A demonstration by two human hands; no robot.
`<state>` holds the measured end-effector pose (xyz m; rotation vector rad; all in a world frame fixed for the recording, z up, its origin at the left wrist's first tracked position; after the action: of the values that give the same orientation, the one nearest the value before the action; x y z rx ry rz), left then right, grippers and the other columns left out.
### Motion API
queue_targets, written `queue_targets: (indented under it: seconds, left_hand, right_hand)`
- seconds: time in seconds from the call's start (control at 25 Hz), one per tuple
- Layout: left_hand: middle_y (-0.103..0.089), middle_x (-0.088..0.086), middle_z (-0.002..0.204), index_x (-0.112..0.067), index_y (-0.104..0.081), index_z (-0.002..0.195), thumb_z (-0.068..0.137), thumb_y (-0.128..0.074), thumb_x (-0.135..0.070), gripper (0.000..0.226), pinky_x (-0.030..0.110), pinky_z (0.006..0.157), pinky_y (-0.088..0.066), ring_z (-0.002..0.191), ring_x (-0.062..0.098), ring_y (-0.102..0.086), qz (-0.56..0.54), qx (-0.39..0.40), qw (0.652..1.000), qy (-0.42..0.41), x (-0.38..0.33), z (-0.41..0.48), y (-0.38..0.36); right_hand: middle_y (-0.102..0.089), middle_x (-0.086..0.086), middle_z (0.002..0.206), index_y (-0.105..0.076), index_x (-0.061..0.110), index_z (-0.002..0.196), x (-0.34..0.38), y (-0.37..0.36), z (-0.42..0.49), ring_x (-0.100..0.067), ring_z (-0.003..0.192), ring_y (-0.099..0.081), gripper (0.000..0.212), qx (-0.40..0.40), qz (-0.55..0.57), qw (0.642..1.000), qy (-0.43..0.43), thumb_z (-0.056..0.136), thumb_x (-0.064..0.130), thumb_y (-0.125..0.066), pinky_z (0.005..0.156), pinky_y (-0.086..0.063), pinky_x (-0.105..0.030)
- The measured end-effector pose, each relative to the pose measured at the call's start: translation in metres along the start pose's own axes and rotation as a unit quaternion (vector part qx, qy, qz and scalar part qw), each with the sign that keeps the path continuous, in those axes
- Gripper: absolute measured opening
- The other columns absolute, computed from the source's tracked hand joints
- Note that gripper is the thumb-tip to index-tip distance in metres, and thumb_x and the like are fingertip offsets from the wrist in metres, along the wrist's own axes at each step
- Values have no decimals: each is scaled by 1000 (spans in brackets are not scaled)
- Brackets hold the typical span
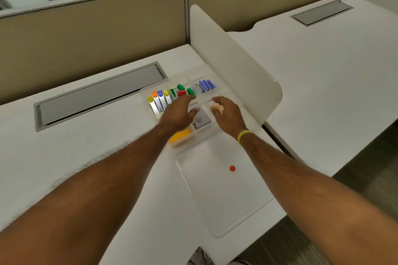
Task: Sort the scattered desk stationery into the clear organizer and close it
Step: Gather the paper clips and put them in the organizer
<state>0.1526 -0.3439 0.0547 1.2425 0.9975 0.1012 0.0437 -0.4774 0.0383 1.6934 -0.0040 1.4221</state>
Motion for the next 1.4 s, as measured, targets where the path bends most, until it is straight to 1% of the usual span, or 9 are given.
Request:
queue_targets:
  seconds: [0.12, 0.24, 0.44, 0.6, 0.8, 1.08, 1.16, 1.28, 1.4]
  left_hand:
    - [-43, 3, 149, -21, -37, 145, 91, -54, -50, 63, 43, 109, -34, 136, 23, -40, 51, -13, 999, 3, 26, -33, 12]
    - [-37, 3, 153, -21, -31, 148, 85, -45, -68, 80, 49, 111, -31, 140, 24, -33, 85, -12, 996, -1, 56, -68, 25]
    - [-11, 4, 162, -27, -14, 153, 71, -23, -89, 103, 54, 117, -10, 149, 25, -7, 149, 11, 987, 60, 113, -139, 38]
    - [0, 2, 162, -30, -6, 153, 65, -15, -93, 109, 55, 117, -2, 149, 23, 3, 166, 13, 981, 103, 158, -205, 50]
    - [6, 1, 162, -29, -1, 153, 66, -18, -93, 109, 53, 118, 1, 149, 20, 9, 166, 28, 969, 178, 205, -280, 57]
    - [5, 1, 162, -28, -1, 153, 62, -13, -93, 113, 51, 119, 0, 149, 18, 6, 151, 27, 961, 231, 245, -352, 58]
    - [4, 0, 162, -27, -2, 153, 62, -12, -92, 113, 50, 119, -1, 149, 18, 5, 143, 23, 959, 245, 256, -365, 61]
    - [-1, 1, 162, -26, -7, 153, 63, -5, -92, 112, 49, 120, -5, 149, 18, 0, 132, 4, 959, 250, 270, -377, 68]
    - [-7, 1, 162, -25, -13, 153, 61, 5, -91, 114, 49, 119, -9, 149, 19, -6, 135, -8, 960, 247, 283, -385, 78]
  right_hand:
    - [-51, -7, 139, -48, 14, 136, 21, -27, -23, -21, 130, -43, 48, 91, -59, 993, 49, 91, 24, -62, 110, -33, -33]
    - [-42, -7, 148, -40, 15, 143, 42, -54, -45, -23, 137, -35, 60, 140, -103, 980, 100, 90, 30, -63, 115, -29, -37]
    - [-19, -9, 159, -24, 19, 151, 76, -103, -86, -25, 147, -16, 80, 176, -189, 950, 177, 87, 46, -64, 119, -20, -43]
    - [0, -6, 162, -10, 25, 154, 102, -142, -121, -24, 150, 1, 86, 232, -219, 927, 199, 88, 47, -62, 121, -9, -45]
    - [7, -4, 162, -3, 28, 154, 121, -189, -158, -24, 149, 8, 91, 291, -237, 901, 217, 87, 51, -61, 120, -4, -46]
    - [0, -3, 163, -8, 25, 154, 140, -241, -199, -21, 150, 3, 87, 348, -249, 870, 246, 88, 52, -58, 120, -2, -41]
    - [-17, -4, 160, -22, 20, 151, 147, -254, -204, -22, 148, -11, 80, 351, -240, 872, 245, 88, 51, -59, 120, -10, -38]
    - [-45, -3, 138, -45, 18, 135, 163, -271, -209, -22, 129, -40, 59, 348, -229, 879, 230, 86, 45, -63, 109, -29, -35]
    - [-53, -5, 121, -55, 17, 117, 175, -291, -209, -24, 115, -48, 38, 350, -236, 884, 200, 87, 39, -63, 98, -38, -36]
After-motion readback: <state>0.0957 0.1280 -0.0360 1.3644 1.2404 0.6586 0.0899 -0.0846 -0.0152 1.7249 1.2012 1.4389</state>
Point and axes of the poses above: each hand's wrist, its own z-axis towards the middle knuckle, its own y-axis out of the back of the hand, x = y × z, the point moved 4 cm from there along z, towards the middle knuckle
